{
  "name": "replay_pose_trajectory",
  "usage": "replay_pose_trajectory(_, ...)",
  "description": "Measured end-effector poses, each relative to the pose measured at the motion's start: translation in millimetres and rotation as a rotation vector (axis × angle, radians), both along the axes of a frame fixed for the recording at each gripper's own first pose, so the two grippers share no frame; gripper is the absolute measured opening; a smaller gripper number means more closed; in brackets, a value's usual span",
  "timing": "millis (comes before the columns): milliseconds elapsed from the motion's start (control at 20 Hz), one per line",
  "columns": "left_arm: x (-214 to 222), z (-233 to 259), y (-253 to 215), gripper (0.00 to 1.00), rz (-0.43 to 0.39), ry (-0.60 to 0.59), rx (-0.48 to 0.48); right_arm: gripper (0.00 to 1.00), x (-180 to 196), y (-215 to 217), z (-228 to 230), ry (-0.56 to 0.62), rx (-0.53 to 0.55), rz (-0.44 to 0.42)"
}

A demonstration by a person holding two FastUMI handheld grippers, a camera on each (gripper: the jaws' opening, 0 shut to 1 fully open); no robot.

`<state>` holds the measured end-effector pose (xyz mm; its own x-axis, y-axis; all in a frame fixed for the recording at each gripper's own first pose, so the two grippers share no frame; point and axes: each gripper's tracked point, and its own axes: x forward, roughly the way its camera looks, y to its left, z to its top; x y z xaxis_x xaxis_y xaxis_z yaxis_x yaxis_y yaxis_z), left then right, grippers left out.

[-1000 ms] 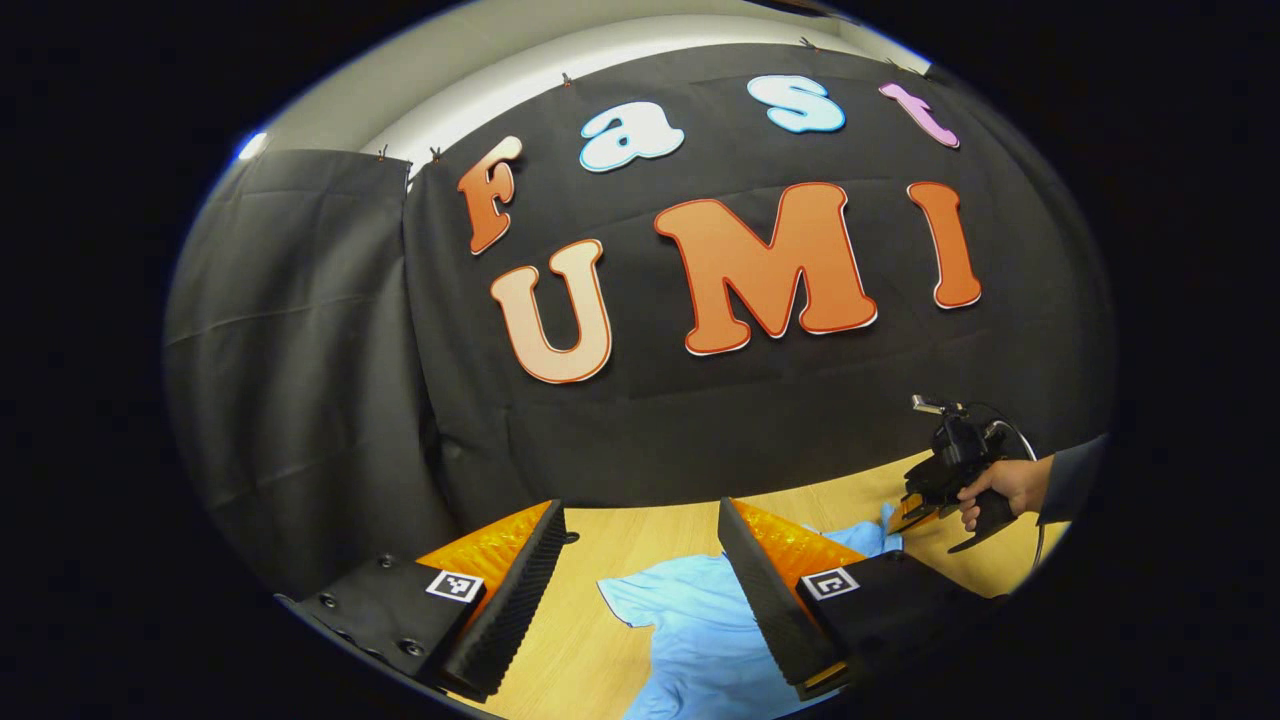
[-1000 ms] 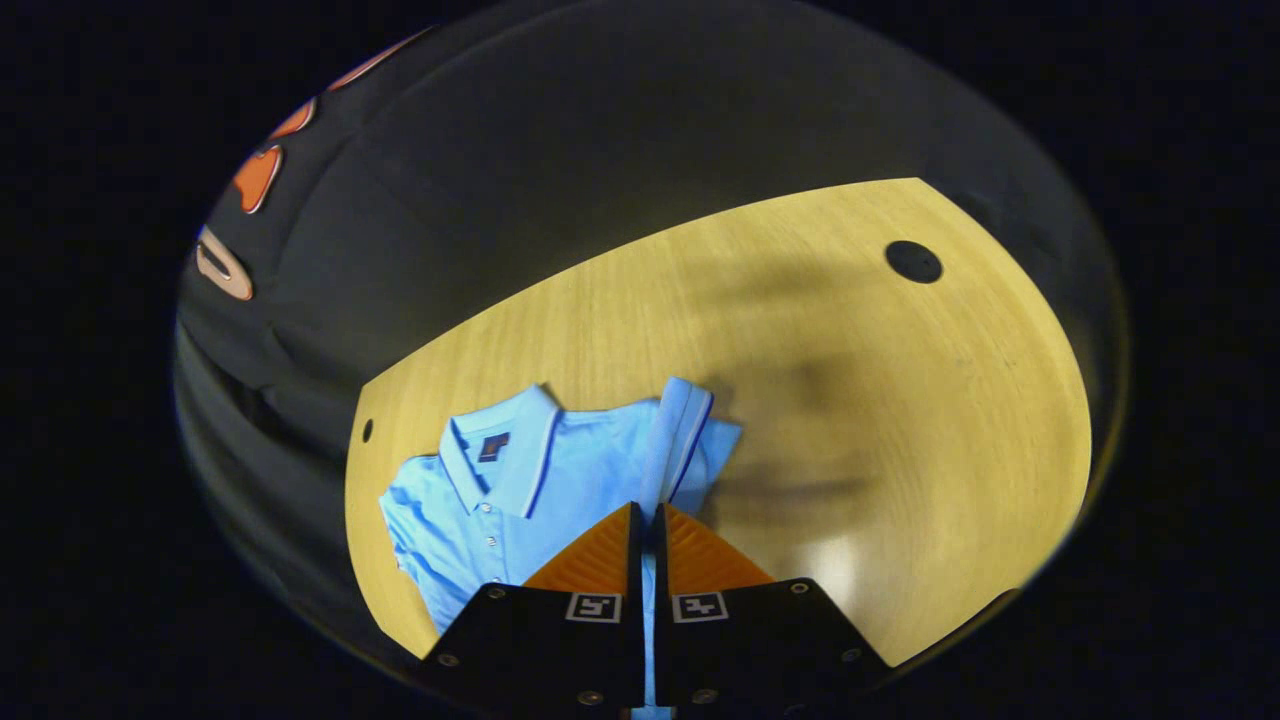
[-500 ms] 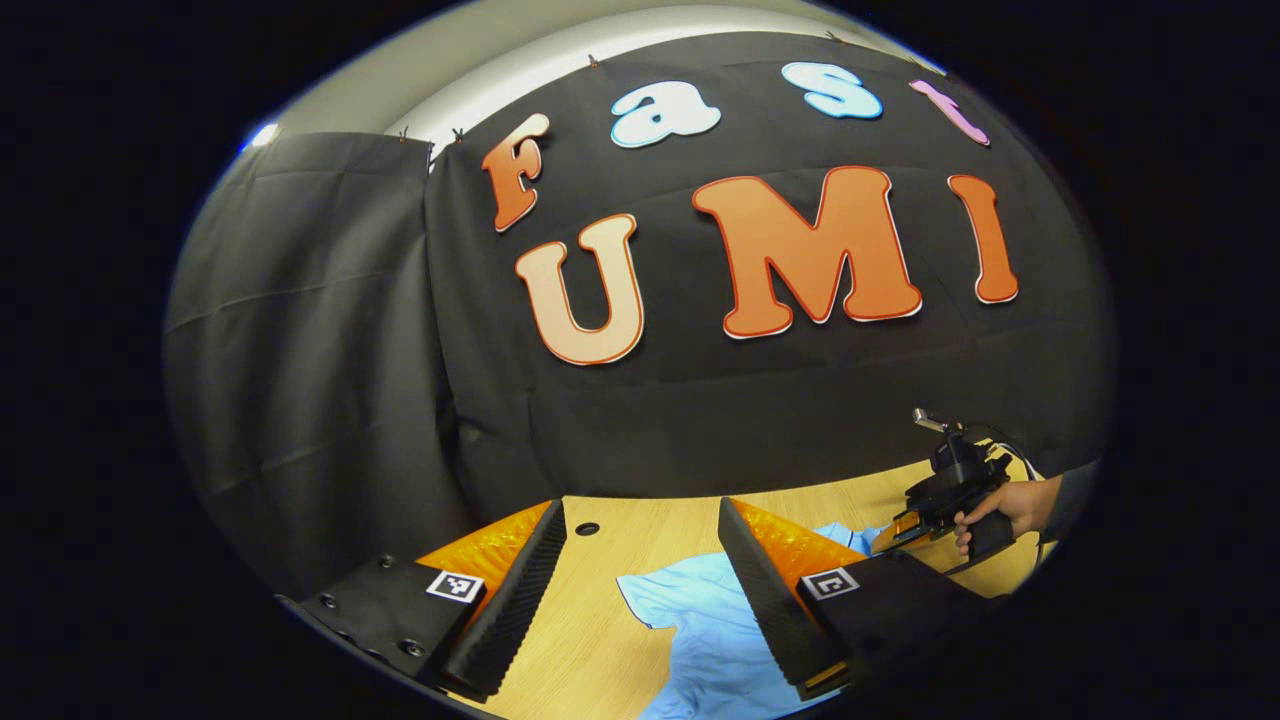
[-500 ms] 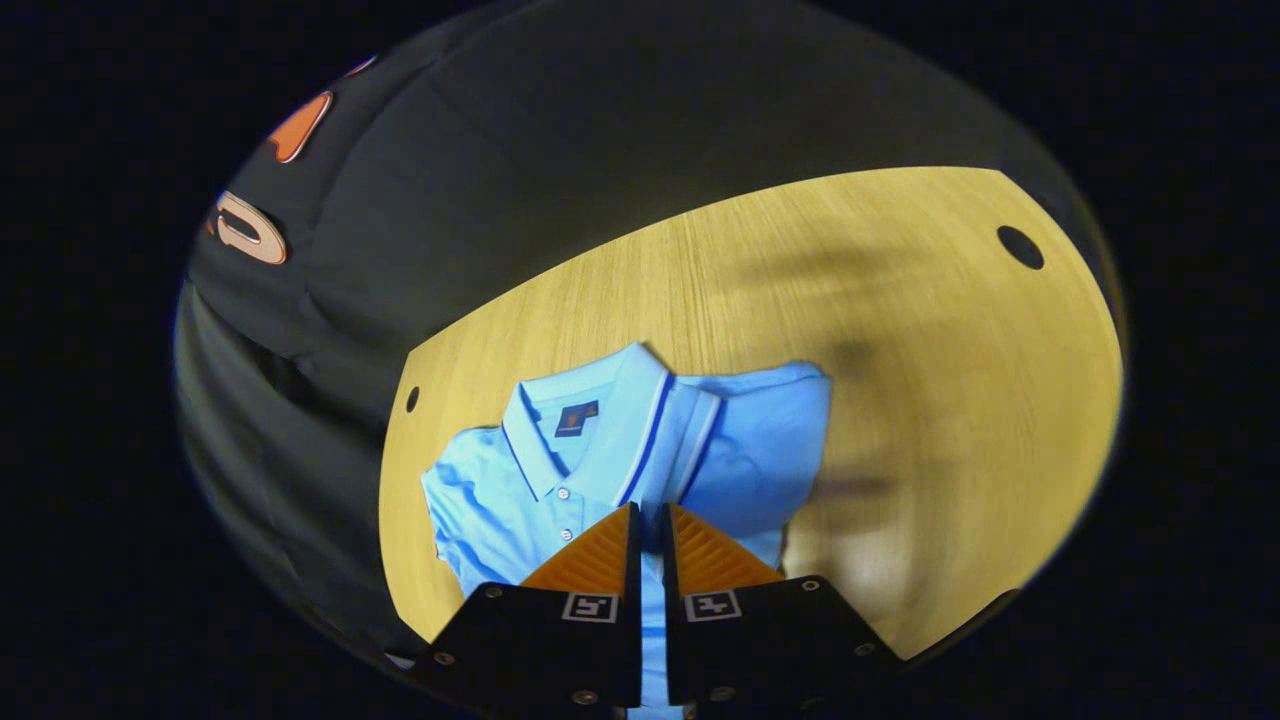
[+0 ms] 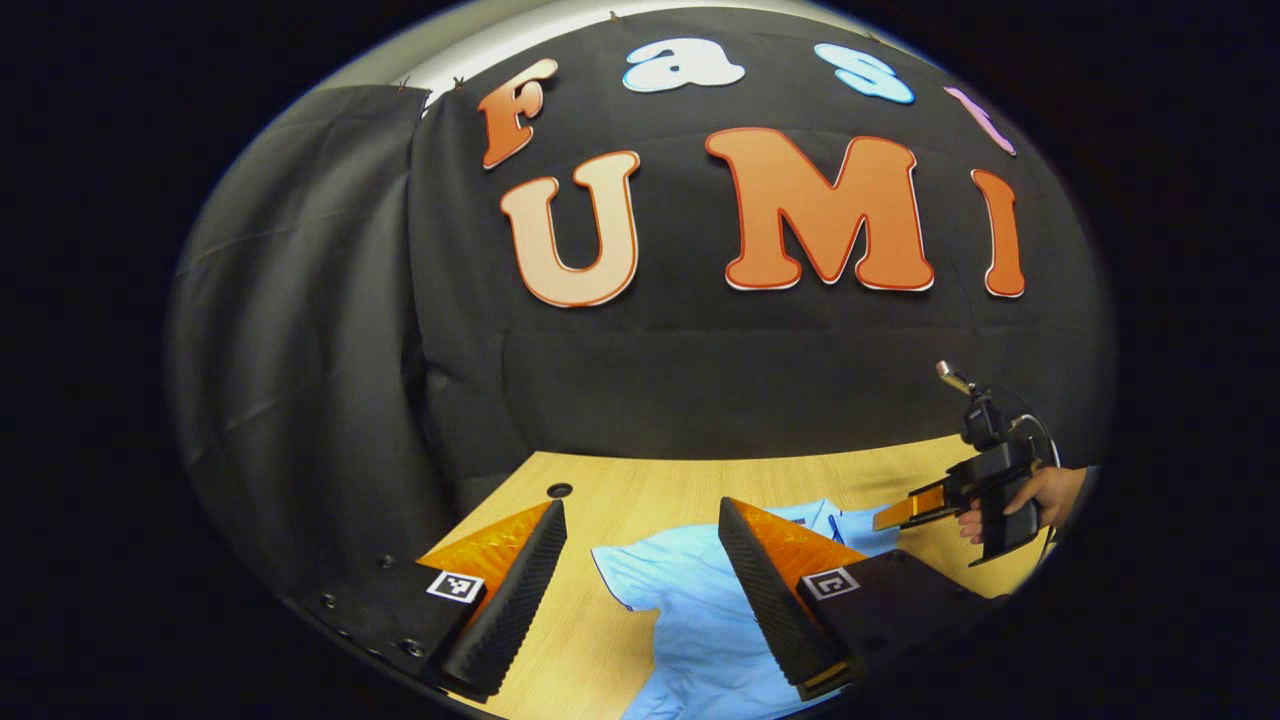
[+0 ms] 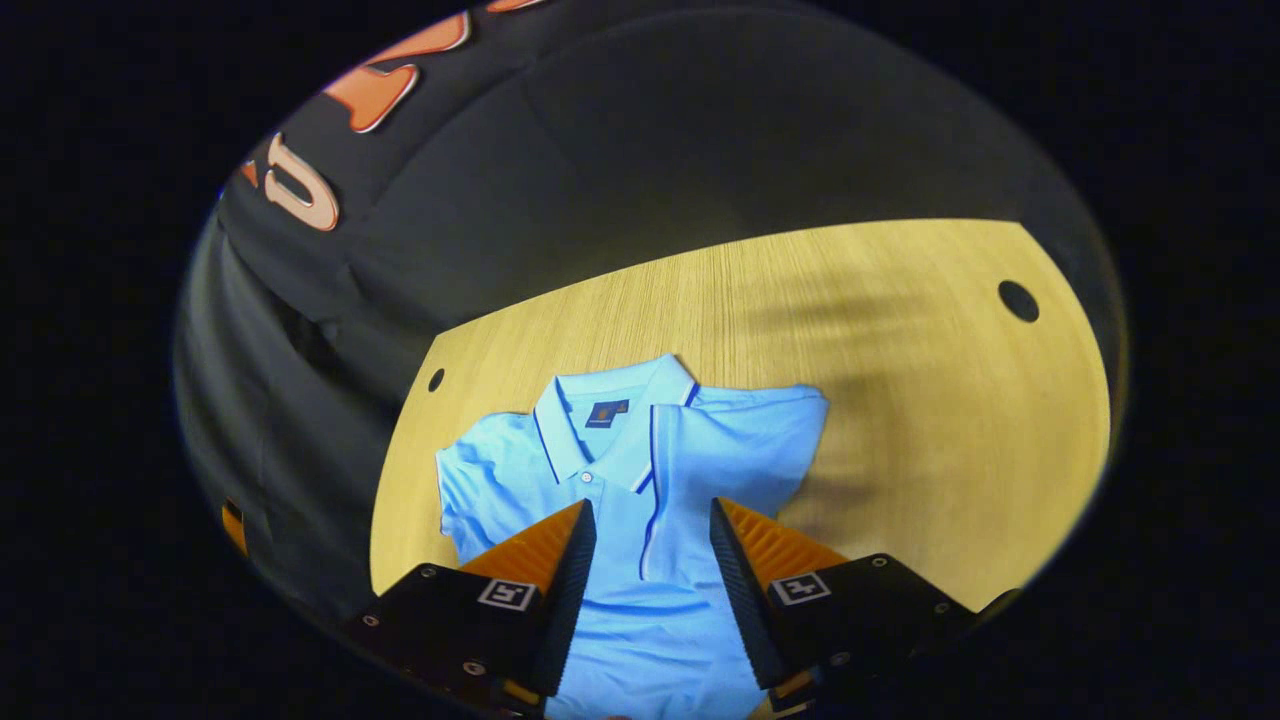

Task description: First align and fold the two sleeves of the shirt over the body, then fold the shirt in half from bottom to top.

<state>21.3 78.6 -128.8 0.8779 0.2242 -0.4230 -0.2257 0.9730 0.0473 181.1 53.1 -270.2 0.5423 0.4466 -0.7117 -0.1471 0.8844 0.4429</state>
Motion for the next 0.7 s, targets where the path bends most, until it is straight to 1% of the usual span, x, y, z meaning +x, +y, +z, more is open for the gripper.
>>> replay_pose_trajectory(50, 1.5, -6.7, 2.6, 1.00, -0.009, 0.015, -0.020, 0.76, -4.7, -4.7, 5.2, -0.014, -0.010, -0.010)
replay_pose_trajectory(150, 6.8, -19.9, 4.9, 0.99, -0.036, 0.046, -0.053, 0.82, -13.1, -15.9, 16.6, -0.046, -0.030, -0.037)
replay_pose_trajectory(250, 12.0, -36.5, 9.2, 0.99, -0.066, 0.082, -0.080, 0.86, -24.5, -26.3, 26.9, -0.073, -0.056, -0.068)
replay_pose_trajectory(350, 17.4, -52.2, 14.8, 1.00, -0.099, 0.122, -0.102, 0.87, -37.4, -35.2, 38.5, -0.100, -0.074, -0.102)
replay_pose_trajectory(400, 19.2, -60.2, 18.6, 1.00, -0.109, 0.146, -0.111, 0.77, -44.3, -40.0, 41.5, -0.111, -0.096, -0.112)
replay_pose_trajectory(450, 22.1, -66.6, 20.5, 1.00, -0.122, 0.169, -0.129, 0.87, -52.9, -44.8, 42.0, -0.122, -0.126, -0.117)
replay_pose_trajectory(550, 25.1, -78.0, 24.2, 1.00, -0.143, 0.215, -0.157, 0.90, -68.0, -52.6, 49.8, -0.148, -0.173, -0.133)
replay_pose_trajectory(600, 25.6, -85.3, 27.2, 0.98, -0.154, 0.238, -0.165, 0.90, -73.4, -55.2, 54.8, -0.160, -0.184, -0.147)
replay_pose_trajectory(650, 27.2, -92.1, 27.3, 1.00, -0.167, 0.264, -0.172, 0.91, -81.4, -55.8, 57.9, -0.167, -0.190, -0.162)
replay_pose_trajectory(700, 29.7, -100.5, 25.9, 0.98, -0.181, 0.290, -0.177, 0.91, -88.8, -56.3, 61.2, -0.171, -0.191, -0.175)
